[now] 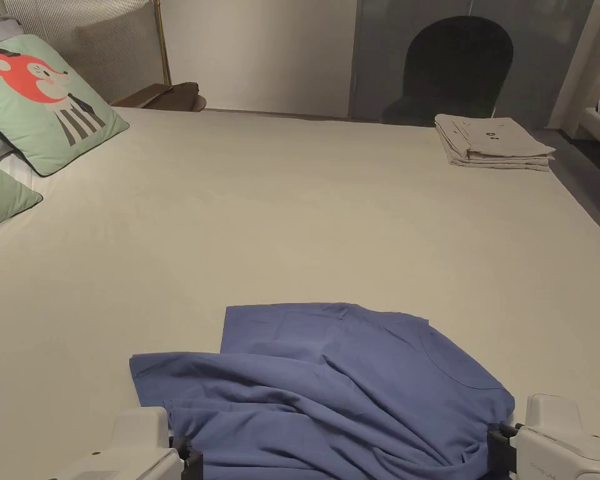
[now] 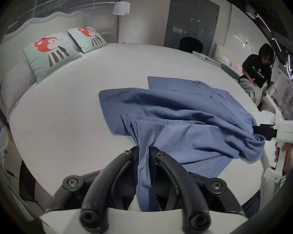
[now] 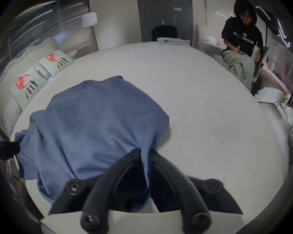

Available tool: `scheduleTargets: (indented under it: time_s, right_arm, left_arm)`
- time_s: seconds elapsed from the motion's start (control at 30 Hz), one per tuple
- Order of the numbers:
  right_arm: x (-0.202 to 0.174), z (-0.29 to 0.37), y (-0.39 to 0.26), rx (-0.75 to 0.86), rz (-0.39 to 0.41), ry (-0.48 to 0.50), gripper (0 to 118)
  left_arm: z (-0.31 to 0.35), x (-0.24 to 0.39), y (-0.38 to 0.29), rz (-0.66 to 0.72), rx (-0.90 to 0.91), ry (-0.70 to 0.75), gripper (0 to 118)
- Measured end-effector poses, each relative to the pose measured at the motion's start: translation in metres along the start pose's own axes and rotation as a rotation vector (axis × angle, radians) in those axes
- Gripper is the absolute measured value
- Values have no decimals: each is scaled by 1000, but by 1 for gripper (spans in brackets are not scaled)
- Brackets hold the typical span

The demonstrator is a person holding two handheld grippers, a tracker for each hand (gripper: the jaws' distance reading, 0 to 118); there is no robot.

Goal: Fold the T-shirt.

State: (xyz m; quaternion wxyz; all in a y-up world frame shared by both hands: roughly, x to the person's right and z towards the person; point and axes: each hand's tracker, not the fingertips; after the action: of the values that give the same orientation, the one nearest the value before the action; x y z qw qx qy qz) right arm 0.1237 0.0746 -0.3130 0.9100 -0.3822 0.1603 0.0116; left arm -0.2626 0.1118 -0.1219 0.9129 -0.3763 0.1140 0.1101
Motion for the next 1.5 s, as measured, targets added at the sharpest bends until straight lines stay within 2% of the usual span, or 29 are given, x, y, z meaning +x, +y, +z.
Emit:
scheduleTargets:
  time_s: [0.17,0.33,0.4,0.53,0.73,1.0,1.2,1.5]
  right_arm:
    - [-6,44,33,192,19,74,5]
    - [-12,104,88,423,-7,126,5]
    - [-22,136,114,496,12,147,5]
    - [-36,182,155,631,28,138,5]
    - [-40,212,219,728,29,114,5]
    - [-46,208,296,812,71,45,5]
    - [-35,179,344,834,61,10,5]
    - [-17,115,375,809,49,-32,5]
  left_arm:
    - [27,2,31,14,111,-41,5]
    - [65,9,89,-18,283,-68,5]
    - [83,9,117,-20,364,-75,5]
    - [114,11,170,-28,491,-95,5]
    - [133,20,248,-21,594,-140,5]
    - [108,39,341,-11,626,-185,5]
    - [66,52,400,13,644,-222,5]
    - [-7,61,430,34,631,-236,5]
